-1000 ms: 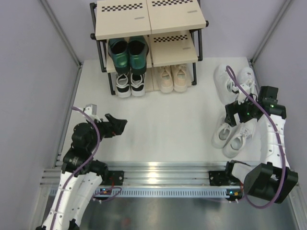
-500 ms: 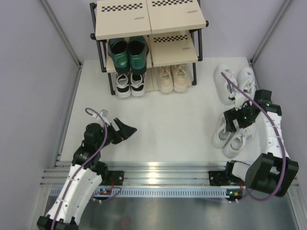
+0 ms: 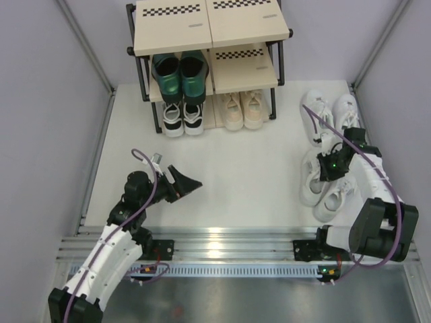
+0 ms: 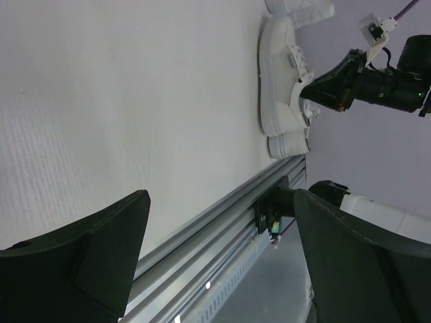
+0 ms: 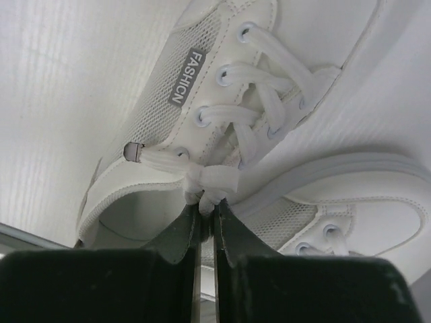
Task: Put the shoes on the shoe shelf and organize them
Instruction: Pick up the shoe at the center of the board.
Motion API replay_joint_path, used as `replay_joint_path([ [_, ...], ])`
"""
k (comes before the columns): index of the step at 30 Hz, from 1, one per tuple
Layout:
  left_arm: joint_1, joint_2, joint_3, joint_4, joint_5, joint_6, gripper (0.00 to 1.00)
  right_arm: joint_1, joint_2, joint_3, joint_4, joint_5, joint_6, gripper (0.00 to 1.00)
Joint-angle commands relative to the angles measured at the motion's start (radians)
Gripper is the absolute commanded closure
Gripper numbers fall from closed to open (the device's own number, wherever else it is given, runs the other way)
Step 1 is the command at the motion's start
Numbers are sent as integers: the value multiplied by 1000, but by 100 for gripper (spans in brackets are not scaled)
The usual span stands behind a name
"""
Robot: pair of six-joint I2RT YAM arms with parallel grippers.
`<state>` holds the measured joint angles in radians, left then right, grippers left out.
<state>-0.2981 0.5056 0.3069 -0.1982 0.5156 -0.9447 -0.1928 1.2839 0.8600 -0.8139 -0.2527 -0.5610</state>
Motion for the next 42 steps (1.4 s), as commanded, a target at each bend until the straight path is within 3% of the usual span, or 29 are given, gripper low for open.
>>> replay_joint_path([
  [1,-58,17,-32,181,-15,-95,7,12,-110,71,-14,-164,-101,100],
  [5,-221,82,-63,371,-115,-164,6,75,-170,154,-142,-393,-221,100],
  [9,-383,221,-35,546,-210,-178,4,281,-157,206,-252,-497,-310,100],
  [13,-493,440,6,790,-201,-200,4,447,-91,293,-364,-615,-448,100],
  [20,-542,567,124,812,-210,-141,3,642,23,416,-478,-660,-522,100],
  [26,-544,571,124,812,-230,-173,4,694,15,409,-461,-655,-510,100],
  [29,-544,573,103,812,-270,-219,10,704,15,404,-450,-648,-502,99],
  [30,-544,573,100,813,-281,-238,12,707,15,404,-447,-645,-499,99],
  [33,-544,573,72,845,-305,-281,33,714,14,399,-426,-632,-481,98],
  [34,-544,571,64,867,-311,-295,51,717,14,399,-418,-622,-462,98],
  [38,-544,548,23,884,-360,-345,99,717,-11,389,-378,-591,-422,91],
  [40,-541,524,-11,882,-385,-368,100,717,-29,387,-357,-562,-399,81],
  [41,-539,510,-25,888,-409,-384,100,716,-56,387,-335,-548,-384,57],
  [42,-536,499,-43,895,-420,-413,100,714,-69,389,-331,-539,-373,45],
])
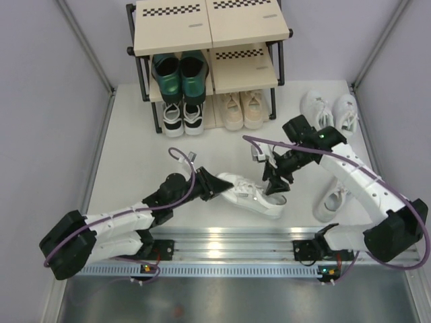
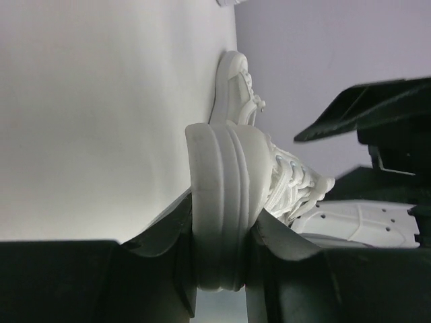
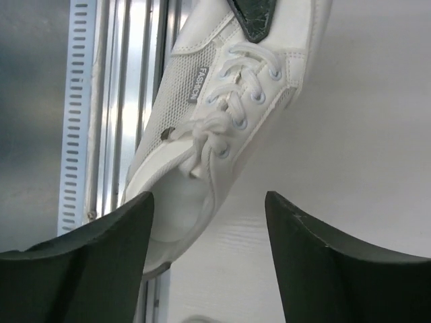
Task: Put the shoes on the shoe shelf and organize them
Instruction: Pick up the shoe at the center of the board.
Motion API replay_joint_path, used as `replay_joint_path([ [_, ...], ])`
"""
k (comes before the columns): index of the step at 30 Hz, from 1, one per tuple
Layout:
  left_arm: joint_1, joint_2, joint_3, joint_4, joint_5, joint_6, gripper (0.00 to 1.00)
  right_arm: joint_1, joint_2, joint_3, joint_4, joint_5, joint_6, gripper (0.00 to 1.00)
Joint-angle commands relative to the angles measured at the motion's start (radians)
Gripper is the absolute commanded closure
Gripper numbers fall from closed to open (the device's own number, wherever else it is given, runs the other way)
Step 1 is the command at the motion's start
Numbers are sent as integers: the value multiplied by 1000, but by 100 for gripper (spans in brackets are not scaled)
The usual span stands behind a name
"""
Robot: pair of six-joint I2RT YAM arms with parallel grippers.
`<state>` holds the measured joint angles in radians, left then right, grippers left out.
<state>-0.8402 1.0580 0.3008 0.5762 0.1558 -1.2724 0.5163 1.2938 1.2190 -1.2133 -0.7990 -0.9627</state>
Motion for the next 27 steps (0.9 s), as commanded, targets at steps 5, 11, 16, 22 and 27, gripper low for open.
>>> replay_joint_path([
  [5,32,-148,-118,123,-122,-153,100,-67,-203,-10,159,26,129,0],
  [11,38,-243,-149,83,-222,-226,100,-113,-300,-226,310,-83,168,1],
  [16,38,-270,-135,73,-252,-255,100,-114,-341,-308,442,-26,269,1],
  [22,38,-248,-89,73,-262,-265,100,-111,-360,-357,596,-94,386,1],
  [27,39,-228,-46,74,-256,-255,100,-91,-292,-328,600,-66,398,1],
])
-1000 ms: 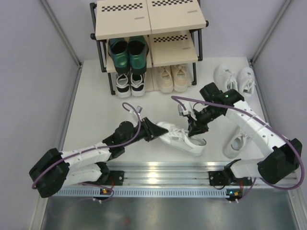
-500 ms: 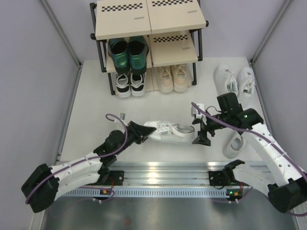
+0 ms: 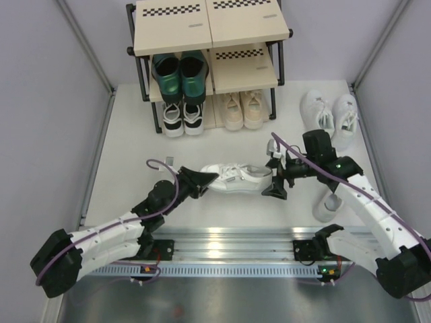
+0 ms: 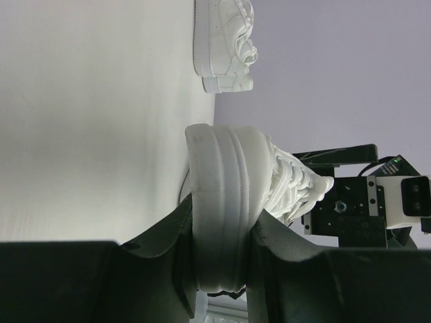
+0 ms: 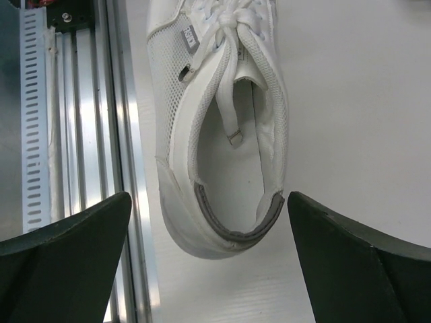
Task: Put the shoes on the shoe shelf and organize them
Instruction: Pick up the shoe at the center of the board.
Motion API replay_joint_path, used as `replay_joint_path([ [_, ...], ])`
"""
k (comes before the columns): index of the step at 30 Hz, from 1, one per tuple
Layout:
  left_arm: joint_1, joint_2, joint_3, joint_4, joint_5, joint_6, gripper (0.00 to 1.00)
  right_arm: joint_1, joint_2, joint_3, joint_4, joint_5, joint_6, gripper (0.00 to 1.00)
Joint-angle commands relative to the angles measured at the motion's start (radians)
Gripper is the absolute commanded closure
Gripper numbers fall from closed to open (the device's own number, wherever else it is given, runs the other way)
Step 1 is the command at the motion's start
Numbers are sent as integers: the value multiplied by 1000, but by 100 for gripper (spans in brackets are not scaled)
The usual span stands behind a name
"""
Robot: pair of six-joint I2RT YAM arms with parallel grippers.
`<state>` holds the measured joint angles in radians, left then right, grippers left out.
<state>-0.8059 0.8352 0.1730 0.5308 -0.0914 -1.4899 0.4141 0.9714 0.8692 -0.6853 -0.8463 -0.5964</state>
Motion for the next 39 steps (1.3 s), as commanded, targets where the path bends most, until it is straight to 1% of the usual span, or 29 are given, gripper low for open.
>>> replay_joint_path([
  [1,4,-4,94,120,-10,-35,100,20,45,28,66,-17,29,0],
  [10,4,62,157,136,24,-9,100,92,115,73,87,15,58,1],
  [13,4,70,164,138,24,-1,100,94,119,99,87,-5,64,8],
  [15,4,68,164,138,21,8,100,94,122,116,78,-11,60,21],
  [16,4,68,163,136,18,8,100,94,128,120,72,-13,52,28],
  [17,4,71,164,136,18,16,100,95,133,126,55,-14,44,47],
  [19,4,71,168,136,19,22,100,94,144,131,29,-17,35,62],
  [20,4,77,169,138,21,26,100,94,144,137,23,-19,27,77],
  [21,4,77,169,136,19,31,100,94,142,140,15,-22,23,85],
  [22,4,77,168,138,19,34,100,94,141,146,-5,-19,17,100],
  [23,4,73,166,136,15,36,92,94,138,163,-17,-14,9,100],
  [24,4,71,166,133,12,37,87,92,136,171,-32,-11,0,100],
  [25,4,67,164,127,9,42,77,92,127,181,-60,-14,-9,100],
  [26,4,56,166,123,5,43,66,91,121,194,-66,-16,-17,100],
  [27,4,48,166,98,4,48,43,88,113,197,-66,-17,-16,100],
  [28,5,42,169,83,1,59,31,78,93,198,-62,-19,-14,100],
  [29,5,21,177,63,-4,66,21,72,86,198,-57,-19,-5,100],
  [30,4,9,180,29,-11,75,8,66,79,198,-51,-25,1,100],
  [32,5,-30,184,-3,-22,103,2,40,67,206,-48,-33,13,100],
  [36,14,-105,206,-116,-44,163,2,-12,73,235,-49,-51,35,100],
  [37,17,-123,213,-191,-56,193,2,-33,76,249,-43,-54,41,100],
  [39,22,-168,241,-276,-71,230,2,-49,78,266,-33,-57,67,100],
])
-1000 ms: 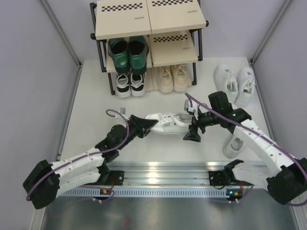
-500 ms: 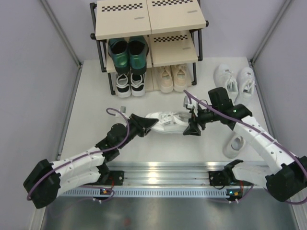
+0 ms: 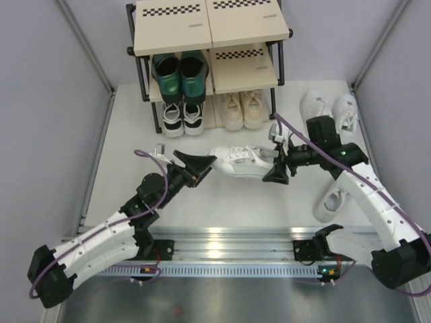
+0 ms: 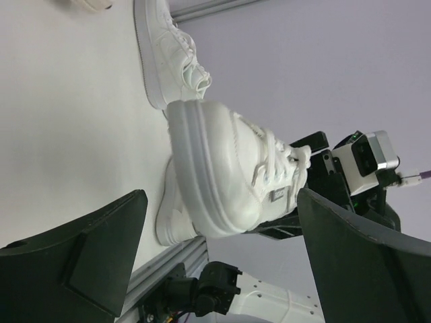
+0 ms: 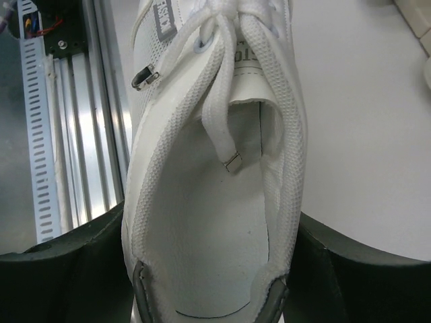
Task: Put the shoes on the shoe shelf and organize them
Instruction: Pick up the shoe at the center of the board, then place the shoe at the shoe shelf.
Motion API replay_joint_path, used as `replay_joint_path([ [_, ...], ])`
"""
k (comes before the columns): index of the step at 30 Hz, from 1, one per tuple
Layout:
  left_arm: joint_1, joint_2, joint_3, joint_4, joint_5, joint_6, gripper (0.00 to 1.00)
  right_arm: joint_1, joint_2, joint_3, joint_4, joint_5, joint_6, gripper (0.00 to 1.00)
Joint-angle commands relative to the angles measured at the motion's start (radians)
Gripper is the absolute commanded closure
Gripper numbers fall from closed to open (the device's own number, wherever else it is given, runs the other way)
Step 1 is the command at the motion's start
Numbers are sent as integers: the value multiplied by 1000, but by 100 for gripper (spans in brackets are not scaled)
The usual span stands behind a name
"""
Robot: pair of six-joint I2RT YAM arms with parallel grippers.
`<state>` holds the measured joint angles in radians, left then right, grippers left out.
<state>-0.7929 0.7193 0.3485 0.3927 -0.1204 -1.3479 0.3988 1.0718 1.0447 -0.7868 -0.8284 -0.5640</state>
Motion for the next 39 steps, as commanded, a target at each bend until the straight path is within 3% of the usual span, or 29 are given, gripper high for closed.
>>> replay_joint_path([
  [1,11,-67,73,-209,-50,111,2,-49,-18,98,81,-77,44,100],
  [8,14,-231,138,-437,-157,223,2,-90,11,185,184,4,156,100],
  [15,14,-339,222,-662,-240,332,2,-91,120,299,322,230,280,100],
  [23,14,-419,208,-692,-240,342,2,-46,394,537,415,412,360,100],
  [28,14,-439,201,-695,-231,346,2,17,531,639,533,590,400,100],
  [39,14,-443,196,-706,-243,349,2,159,752,844,627,1014,473,100],
])
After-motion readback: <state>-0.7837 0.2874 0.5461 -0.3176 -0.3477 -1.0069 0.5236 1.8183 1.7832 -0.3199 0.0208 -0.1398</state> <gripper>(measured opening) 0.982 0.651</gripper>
